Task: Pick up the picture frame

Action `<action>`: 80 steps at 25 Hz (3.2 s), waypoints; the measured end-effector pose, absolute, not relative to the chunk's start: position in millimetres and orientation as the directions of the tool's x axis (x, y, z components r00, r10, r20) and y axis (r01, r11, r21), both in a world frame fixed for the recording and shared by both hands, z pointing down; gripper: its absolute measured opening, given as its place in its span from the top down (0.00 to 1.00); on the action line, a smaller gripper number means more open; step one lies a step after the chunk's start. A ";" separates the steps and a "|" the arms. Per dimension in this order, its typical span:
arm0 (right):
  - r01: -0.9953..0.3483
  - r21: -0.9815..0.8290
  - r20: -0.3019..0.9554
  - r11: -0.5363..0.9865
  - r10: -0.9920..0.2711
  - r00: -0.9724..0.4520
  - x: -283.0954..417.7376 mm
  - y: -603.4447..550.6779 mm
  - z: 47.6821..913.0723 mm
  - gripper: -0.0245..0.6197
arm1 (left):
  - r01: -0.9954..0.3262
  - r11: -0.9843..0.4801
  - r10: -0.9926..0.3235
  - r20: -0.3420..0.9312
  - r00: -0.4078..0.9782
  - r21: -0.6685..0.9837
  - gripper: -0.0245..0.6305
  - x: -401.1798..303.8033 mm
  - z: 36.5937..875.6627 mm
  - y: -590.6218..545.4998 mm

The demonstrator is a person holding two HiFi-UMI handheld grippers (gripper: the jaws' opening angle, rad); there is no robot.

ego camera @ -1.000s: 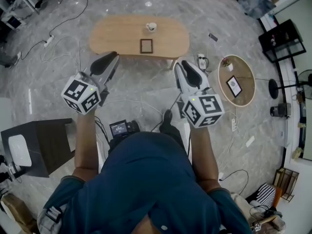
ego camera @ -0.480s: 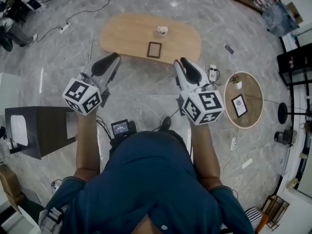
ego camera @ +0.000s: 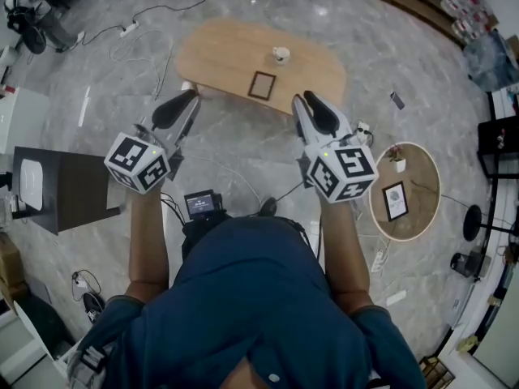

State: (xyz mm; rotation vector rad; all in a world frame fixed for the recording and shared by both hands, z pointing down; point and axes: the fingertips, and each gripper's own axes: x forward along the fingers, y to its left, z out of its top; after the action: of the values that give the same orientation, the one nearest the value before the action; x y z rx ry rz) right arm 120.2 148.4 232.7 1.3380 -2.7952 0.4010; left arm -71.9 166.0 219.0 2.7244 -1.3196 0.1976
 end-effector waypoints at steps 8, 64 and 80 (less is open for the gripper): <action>-0.759 -0.246 0.130 0.602 -0.756 -0.642 127.8 126.1 239.1 0.86 | -0.785 -0.618 -0.766 0.193 0.613 0.042 0.89 -61.8 223.9 143.9; -0.901 -0.191 0.230 0.391 -0.874 -0.428 65.3 -165.1 231.6 0.86 | -0.600 -0.787 -0.586 0.130 0.800 0.146 0.89 -123.6 226.8 -189.7; -0.852 -0.244 0.307 0.463 -0.797 -0.521 72.0 -232.3 278.6 0.86 | -0.661 -0.725 -0.630 0.201 0.750 0.195 0.89 -106.0 266.6 -239.7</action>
State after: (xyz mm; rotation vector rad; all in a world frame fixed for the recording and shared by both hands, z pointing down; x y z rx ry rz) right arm 72.0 -232.3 278.6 1.4516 -2.5567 0.5564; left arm -106.0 -239.7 266.6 2.6954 -1.0132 0.1763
